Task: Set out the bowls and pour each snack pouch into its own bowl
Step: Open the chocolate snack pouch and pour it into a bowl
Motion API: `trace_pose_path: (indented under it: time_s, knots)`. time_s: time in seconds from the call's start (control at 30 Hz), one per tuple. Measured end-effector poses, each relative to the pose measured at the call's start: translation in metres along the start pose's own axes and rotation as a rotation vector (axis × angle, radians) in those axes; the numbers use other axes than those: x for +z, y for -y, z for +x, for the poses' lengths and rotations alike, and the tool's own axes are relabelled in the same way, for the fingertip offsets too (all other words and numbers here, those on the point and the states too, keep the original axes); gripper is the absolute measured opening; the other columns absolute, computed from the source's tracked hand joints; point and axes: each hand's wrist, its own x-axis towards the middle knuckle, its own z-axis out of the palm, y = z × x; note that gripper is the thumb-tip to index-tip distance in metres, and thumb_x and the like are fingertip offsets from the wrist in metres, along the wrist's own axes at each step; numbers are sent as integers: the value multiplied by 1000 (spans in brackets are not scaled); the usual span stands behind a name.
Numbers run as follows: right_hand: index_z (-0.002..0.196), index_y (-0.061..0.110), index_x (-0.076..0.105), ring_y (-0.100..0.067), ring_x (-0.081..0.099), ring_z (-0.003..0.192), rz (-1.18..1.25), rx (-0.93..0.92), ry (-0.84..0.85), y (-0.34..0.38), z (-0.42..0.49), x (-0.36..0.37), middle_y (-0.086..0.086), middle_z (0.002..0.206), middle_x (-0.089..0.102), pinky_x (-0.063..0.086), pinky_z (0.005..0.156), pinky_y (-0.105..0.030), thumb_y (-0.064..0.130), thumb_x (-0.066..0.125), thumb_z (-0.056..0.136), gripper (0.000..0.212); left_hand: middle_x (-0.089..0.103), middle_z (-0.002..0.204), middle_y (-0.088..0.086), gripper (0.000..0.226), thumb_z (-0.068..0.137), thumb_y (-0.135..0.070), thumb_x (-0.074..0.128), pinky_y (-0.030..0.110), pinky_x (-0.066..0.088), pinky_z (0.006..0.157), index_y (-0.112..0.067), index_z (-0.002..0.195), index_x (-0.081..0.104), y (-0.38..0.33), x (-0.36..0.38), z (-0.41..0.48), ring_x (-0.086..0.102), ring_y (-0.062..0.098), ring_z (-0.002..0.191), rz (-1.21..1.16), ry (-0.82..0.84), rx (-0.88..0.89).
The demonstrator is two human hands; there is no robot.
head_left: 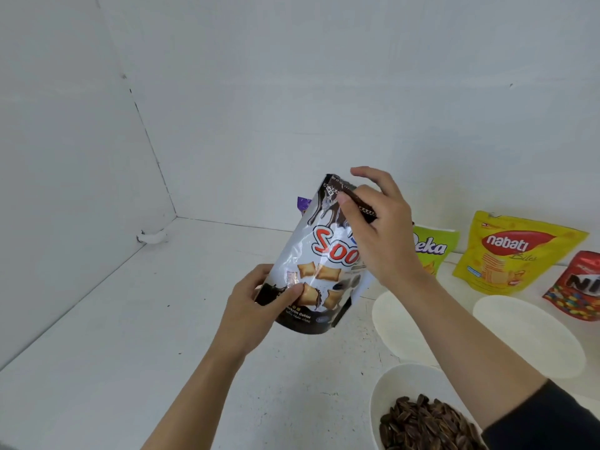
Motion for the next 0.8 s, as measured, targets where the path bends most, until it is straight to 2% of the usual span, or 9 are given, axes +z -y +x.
trace_pose_path:
  time_s: [0.07,0.1,0.17,0.3,0.4,0.47,0.53,0.7,0.8]
  knots:
    - [96,18,73,-18,62,112,14,52,-17,-3,0,-2,4,132,56,50,95,-54,35,56,101,25,72,98,-27,38,74,-52,75,13,56,66,-37,108,65,2,2,2,68,-6,94,-36,-19,-27]
    - [96,15,73,-13,61,111,24,82,-24,-3,-1,-3,2,131,58,51,95,-46,31,58,101,23,73,99,-26,40,72,-54,74,15,57,68,-39,108,65,4,2,3,69,-4,95,-63,-24,-37]
    - [98,8,74,-8,61,106,54,159,-45,-4,-2,-8,-1,127,61,53,90,-28,24,60,101,22,74,106,-17,45,71,-55,75,25,61,81,-39,112,66,7,2,4,71,6,102,-131,-28,-68]
    - [105,10,74,-13,65,102,102,296,-78,-9,-8,-16,2,113,64,55,82,-21,22,57,103,21,66,127,-7,58,76,-52,76,40,60,96,-46,129,53,10,4,4,68,20,115,-234,56,-125]
    - [102,13,74,-18,66,103,111,392,-134,-18,-12,-25,2,110,67,56,90,-38,24,58,102,19,64,135,-3,69,77,-47,76,51,56,101,-55,136,40,12,6,4,67,28,119,-349,154,-146]
    - [93,23,73,-21,67,103,146,473,-173,-24,-15,-32,0,109,69,55,93,-46,26,60,100,15,65,136,-2,67,80,-41,74,55,55,100,-58,135,39,12,8,5,67,29,120,-414,195,-140]
    - [83,35,71,-23,70,100,190,567,-208,-27,-21,-38,-2,108,71,57,92,-49,29,62,99,19,65,136,-2,61,85,-37,70,57,54,100,-59,134,40,11,11,6,67,30,121,-439,210,-118]
    - [72,30,72,-28,74,87,274,749,-281,-29,-37,-49,10,80,74,60,82,-45,29,63,99,28,69,129,-5,48,94,-32,59,56,54,99,-51,136,43,9,20,8,67,29,120,-522,208,-98]
    - [79,25,73,-29,75,86,283,771,-257,-30,-45,-55,-2,87,76,61,84,-50,29,64,98,22,68,128,-7,34,97,-31,54,52,50,99,-34,131,54,8,26,9,65,28,122,-524,199,-119]
